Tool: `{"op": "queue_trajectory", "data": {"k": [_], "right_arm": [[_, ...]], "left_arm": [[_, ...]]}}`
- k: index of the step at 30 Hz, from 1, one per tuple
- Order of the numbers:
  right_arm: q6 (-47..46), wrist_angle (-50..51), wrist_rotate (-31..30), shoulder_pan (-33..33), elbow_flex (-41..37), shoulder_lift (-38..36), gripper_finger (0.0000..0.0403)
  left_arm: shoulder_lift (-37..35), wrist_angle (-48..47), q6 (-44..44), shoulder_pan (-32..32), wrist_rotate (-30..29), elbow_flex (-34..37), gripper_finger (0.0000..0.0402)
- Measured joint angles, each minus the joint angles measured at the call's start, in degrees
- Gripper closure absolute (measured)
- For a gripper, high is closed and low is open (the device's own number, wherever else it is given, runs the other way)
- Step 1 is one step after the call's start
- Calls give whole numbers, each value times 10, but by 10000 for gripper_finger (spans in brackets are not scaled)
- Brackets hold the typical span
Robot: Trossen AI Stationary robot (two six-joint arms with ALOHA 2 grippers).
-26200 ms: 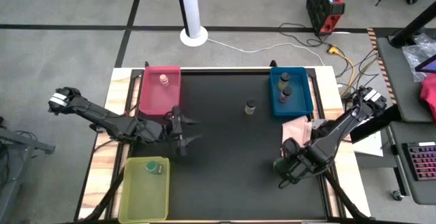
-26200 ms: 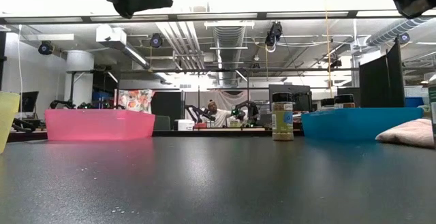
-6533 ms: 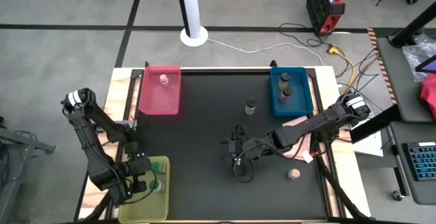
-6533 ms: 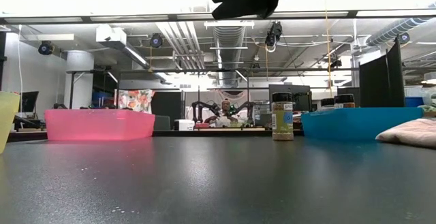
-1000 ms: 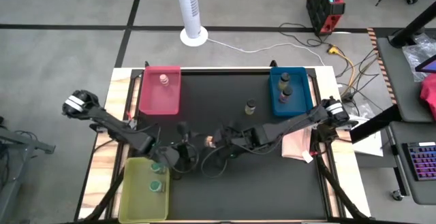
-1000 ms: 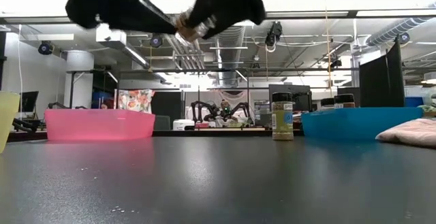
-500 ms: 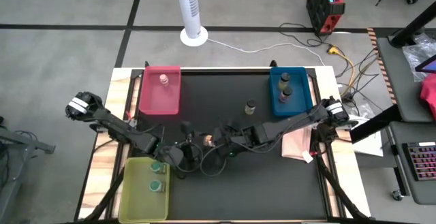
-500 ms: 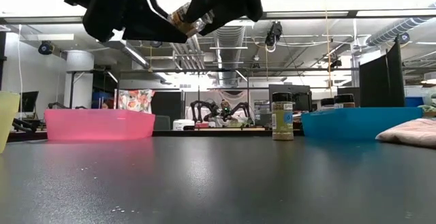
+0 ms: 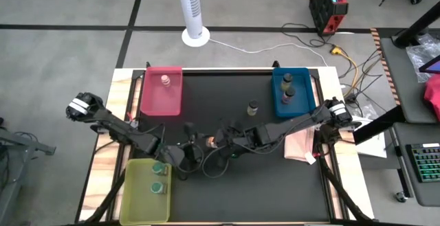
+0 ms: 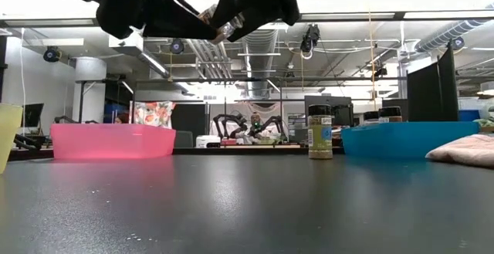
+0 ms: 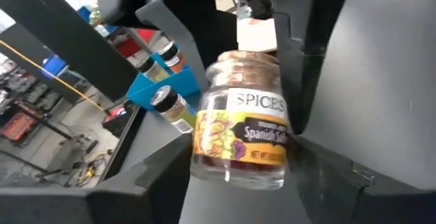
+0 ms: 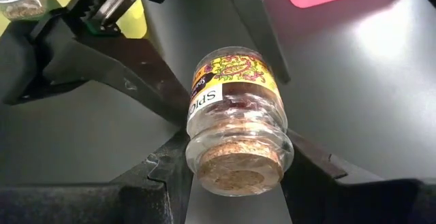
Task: Sort spices by type
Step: Put the brown seasoning into the pink bin
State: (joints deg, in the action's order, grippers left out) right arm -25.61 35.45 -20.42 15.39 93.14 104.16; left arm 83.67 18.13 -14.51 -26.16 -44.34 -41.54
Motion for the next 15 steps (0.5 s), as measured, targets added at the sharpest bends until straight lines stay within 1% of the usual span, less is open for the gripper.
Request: {"op": "queue_trajectory", "data": {"k": [6, 11, 13, 15], "right_arm": [[2, 0, 5, -2, 0, 0, 234], [7, -1, 14, -2, 0, 0, 234], [14, -1, 13, -2, 0, 0, 215], [26, -4, 11, -2, 0, -2, 177]], "left_arm": [[4, 9, -2, 2, 9, 0, 224], [4, 13, -3, 1, 8, 0, 225], [4, 14, -1, 1, 8, 0, 225], [5, 25, 0, 1, 3, 2, 225]]}}
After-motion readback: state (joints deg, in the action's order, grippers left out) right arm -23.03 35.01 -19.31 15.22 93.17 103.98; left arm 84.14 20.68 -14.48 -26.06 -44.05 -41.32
